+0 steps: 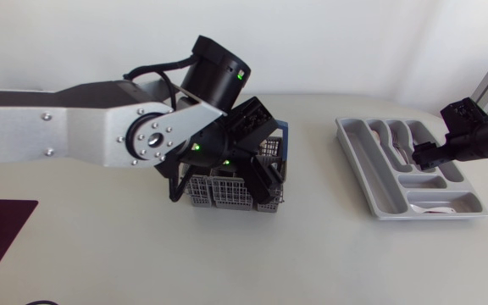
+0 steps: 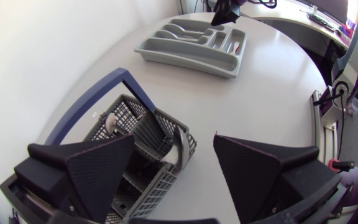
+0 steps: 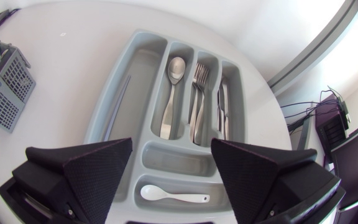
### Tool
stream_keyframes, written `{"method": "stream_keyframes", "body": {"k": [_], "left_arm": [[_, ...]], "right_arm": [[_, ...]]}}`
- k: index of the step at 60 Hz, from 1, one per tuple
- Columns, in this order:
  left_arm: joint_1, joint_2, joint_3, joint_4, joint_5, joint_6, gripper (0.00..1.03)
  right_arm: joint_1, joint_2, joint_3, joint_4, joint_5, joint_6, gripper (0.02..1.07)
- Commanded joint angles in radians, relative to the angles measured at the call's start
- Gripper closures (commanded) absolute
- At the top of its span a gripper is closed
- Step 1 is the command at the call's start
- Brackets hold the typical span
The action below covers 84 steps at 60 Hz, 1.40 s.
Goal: Sort the cutlery from the basket into the organizer compartments.
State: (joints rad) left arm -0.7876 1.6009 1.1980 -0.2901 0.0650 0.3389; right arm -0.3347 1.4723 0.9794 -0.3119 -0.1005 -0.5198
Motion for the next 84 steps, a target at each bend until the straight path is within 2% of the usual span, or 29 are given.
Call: {"method": "stream_keyframes", "body": {"k": [1, 9, 22, 36, 42, 48, 66, 81, 84], "left_arm": [[0.017, 0.057, 0.071, -0.04, 0.027, -0.047, 0.3], [0.045, 0.085, 0.118, -0.089, 0.081, -0.083, 0.43], [0.053, 0.11, 0.163, -0.159, 0.118, -0.092, 0.57], [0.048, 0.129, 0.183, -0.215, 0.136, -0.09, 0.63], [0.051, 0.134, 0.189, -0.221, 0.162, -0.092, 0.7], [0.053, 0.137, 0.19, -0.225, 0.182, -0.09, 0.7], [0.05, 0.162, 0.193, -0.238, 0.19, -0.083, 0.8], [0.056, 0.168, 0.198, -0.238, 0.208, -0.081, 0.99], [0.064, 0.168, 0.198, -0.238, 0.222, -0.084, 1.0]], "right_arm": [[0.013, -0.027, -0.036, 0.004, 0.001, 0.026, 0.15], [0.016, -0.047, -0.05, 0.004, 0.001, 0.024, 0.15], [0.025, -0.052, -0.059, 0.004, 0.001, 0.024, 0.14], [0.031, -0.064, -0.076, 0.004, 0.002, 0.023, 0.14], [0.043, -0.078, -0.084, 0.004, 0.004, 0.024, 0.14], [0.052, -0.09, -0.093, 0.002, 0.007, 0.024, 0.14], [0.062, -0.109, -0.097, -0.004, 0.01, 0.026, 0.14], [0.076, -0.112, -0.11, -0.003, 0.015, 0.026, 0.14], [0.076, -0.113, -0.113, -0.001, 0.016, 0.026, 0.14]]}}
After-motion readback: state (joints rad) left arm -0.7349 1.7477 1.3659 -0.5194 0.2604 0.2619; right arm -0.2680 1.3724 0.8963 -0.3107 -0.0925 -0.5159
